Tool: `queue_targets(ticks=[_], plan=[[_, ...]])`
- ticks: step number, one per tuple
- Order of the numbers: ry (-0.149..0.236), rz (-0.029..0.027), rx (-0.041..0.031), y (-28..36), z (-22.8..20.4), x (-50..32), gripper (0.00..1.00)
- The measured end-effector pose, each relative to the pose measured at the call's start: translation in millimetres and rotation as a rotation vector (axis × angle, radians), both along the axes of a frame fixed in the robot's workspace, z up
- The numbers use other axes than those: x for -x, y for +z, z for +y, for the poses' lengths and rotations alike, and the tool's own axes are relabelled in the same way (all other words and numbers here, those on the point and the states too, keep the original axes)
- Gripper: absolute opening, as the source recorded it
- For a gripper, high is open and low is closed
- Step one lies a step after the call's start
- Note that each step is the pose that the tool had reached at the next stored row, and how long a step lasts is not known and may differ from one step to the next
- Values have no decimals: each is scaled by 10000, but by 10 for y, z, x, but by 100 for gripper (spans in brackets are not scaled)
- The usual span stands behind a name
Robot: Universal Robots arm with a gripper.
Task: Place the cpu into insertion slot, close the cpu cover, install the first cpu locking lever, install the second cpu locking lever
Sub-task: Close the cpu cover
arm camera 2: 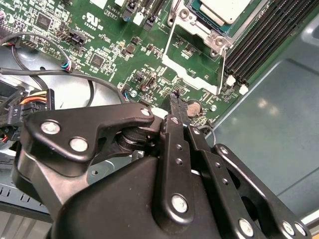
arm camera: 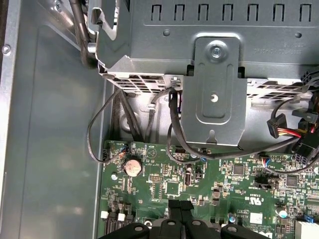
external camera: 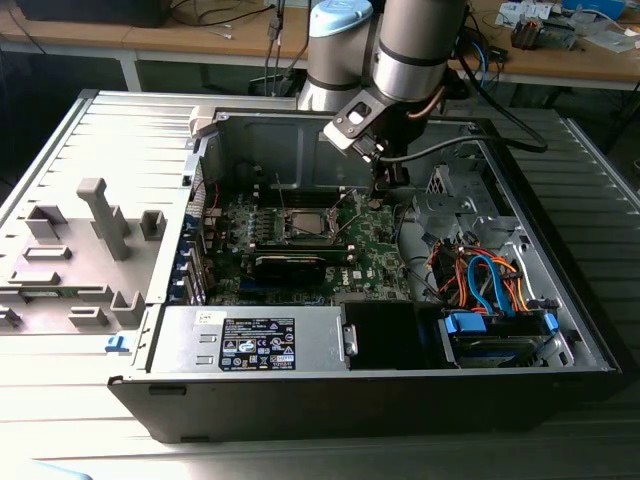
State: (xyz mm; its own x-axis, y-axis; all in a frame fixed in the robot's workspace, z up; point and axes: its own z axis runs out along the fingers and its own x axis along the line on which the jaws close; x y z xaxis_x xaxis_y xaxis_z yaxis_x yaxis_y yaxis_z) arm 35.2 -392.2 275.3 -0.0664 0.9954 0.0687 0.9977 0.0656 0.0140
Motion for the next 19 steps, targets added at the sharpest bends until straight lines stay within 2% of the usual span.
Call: queue_targets(ticks=[19], plan=[[-2, 0, 1, 0, -1, -51, 11]])
